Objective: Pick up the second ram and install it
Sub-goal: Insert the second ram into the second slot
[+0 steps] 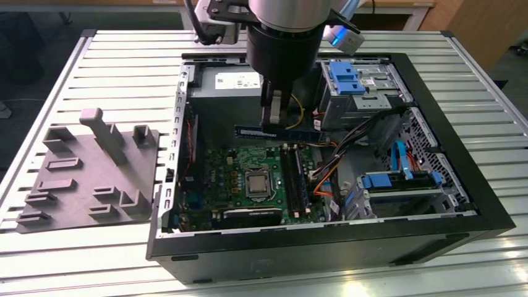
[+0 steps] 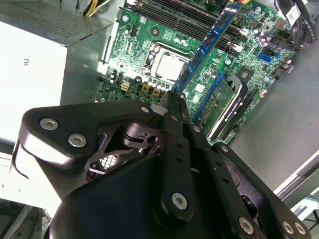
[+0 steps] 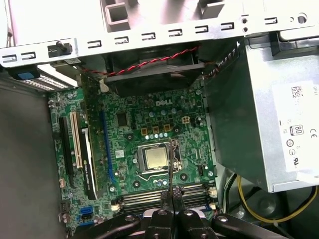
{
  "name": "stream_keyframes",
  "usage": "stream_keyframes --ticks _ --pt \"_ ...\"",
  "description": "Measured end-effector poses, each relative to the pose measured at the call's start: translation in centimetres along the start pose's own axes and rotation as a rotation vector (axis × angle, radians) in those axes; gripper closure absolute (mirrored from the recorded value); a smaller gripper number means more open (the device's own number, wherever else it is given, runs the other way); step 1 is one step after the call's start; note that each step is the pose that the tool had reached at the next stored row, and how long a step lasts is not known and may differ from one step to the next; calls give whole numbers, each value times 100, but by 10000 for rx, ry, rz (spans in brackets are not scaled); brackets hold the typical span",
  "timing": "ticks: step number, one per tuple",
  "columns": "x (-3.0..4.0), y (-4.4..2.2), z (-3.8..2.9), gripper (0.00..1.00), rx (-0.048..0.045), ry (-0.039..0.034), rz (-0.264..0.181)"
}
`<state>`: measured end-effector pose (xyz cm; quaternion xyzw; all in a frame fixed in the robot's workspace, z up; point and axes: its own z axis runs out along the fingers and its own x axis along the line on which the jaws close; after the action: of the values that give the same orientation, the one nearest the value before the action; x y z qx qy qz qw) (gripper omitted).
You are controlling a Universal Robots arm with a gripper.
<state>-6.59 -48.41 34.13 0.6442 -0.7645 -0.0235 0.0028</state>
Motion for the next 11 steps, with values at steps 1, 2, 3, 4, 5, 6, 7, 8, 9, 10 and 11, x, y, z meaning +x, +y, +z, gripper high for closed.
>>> stream_keyframes --ticks 1,2,3,4,5,6,7,8,9,10,11 --pt "0 0 0 88 0 -1 22" --pt "0 0 0 88 1 -2 44" --pt "0 0 0 88 2 -3 70" --pt "0 0 0 88 2 -3 96" --pt "0 0 0 88 3 -4 124" --pt "0 0 0 88 4 -6 153" --pt "0 0 0 88 5 -7 183" --pt "0 0 0 88 6 -8 215" --pt "0 0 0 88 6 -10 248" --pt "0 0 0 88 8 -11 288" --pt "0 0 0 88 9 -13 323"
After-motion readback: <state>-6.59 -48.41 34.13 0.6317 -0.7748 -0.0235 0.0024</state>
